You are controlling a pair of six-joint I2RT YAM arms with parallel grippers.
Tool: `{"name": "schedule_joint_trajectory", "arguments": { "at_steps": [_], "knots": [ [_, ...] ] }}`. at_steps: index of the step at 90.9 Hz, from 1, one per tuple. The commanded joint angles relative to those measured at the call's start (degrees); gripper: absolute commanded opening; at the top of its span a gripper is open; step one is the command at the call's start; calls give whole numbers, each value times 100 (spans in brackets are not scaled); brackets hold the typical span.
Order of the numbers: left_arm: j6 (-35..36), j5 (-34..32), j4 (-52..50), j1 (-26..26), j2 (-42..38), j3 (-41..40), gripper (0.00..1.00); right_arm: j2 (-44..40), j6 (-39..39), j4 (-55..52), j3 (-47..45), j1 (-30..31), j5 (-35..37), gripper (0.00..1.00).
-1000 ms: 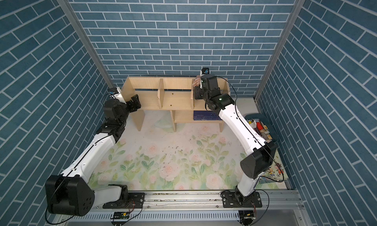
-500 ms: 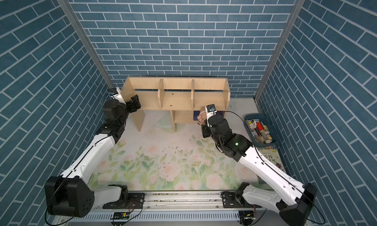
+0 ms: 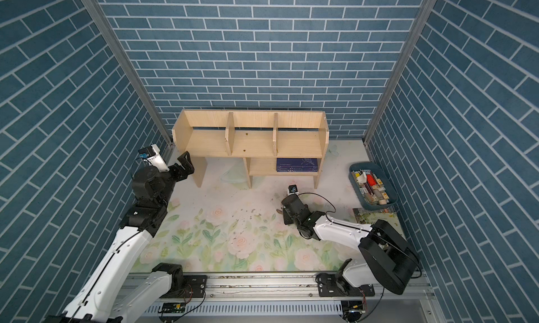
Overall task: Wipe the bookshelf clean with a cloth
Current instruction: Place the cleaning item at the center of the board, then reset both arms
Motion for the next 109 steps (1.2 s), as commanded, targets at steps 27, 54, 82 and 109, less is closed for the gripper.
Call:
{"name": "schedule_joint_trajectory", "arguments": {
  "at_steps": [27, 54, 82, 109],
  "knots": [
    [-71, -1496, 756, -22, -436, -1243, 100, -2332, 56, -1122, 654, -369, 2252, 100],
    [702, -2964, 2985, 327, 912, -2157, 100, -3455, -970, 1122, -851, -1077, 4616, 100],
    [647, -1661, 4758, 830, 2240, -2964, 99, -1730, -1736, 3659, -1744, -3049, 3541, 100],
    [966, -914, 6394, 865, 3212, -3005, 100, -197, -3479, 6460, -1762, -3609, 1410, 100]
  ]
}}
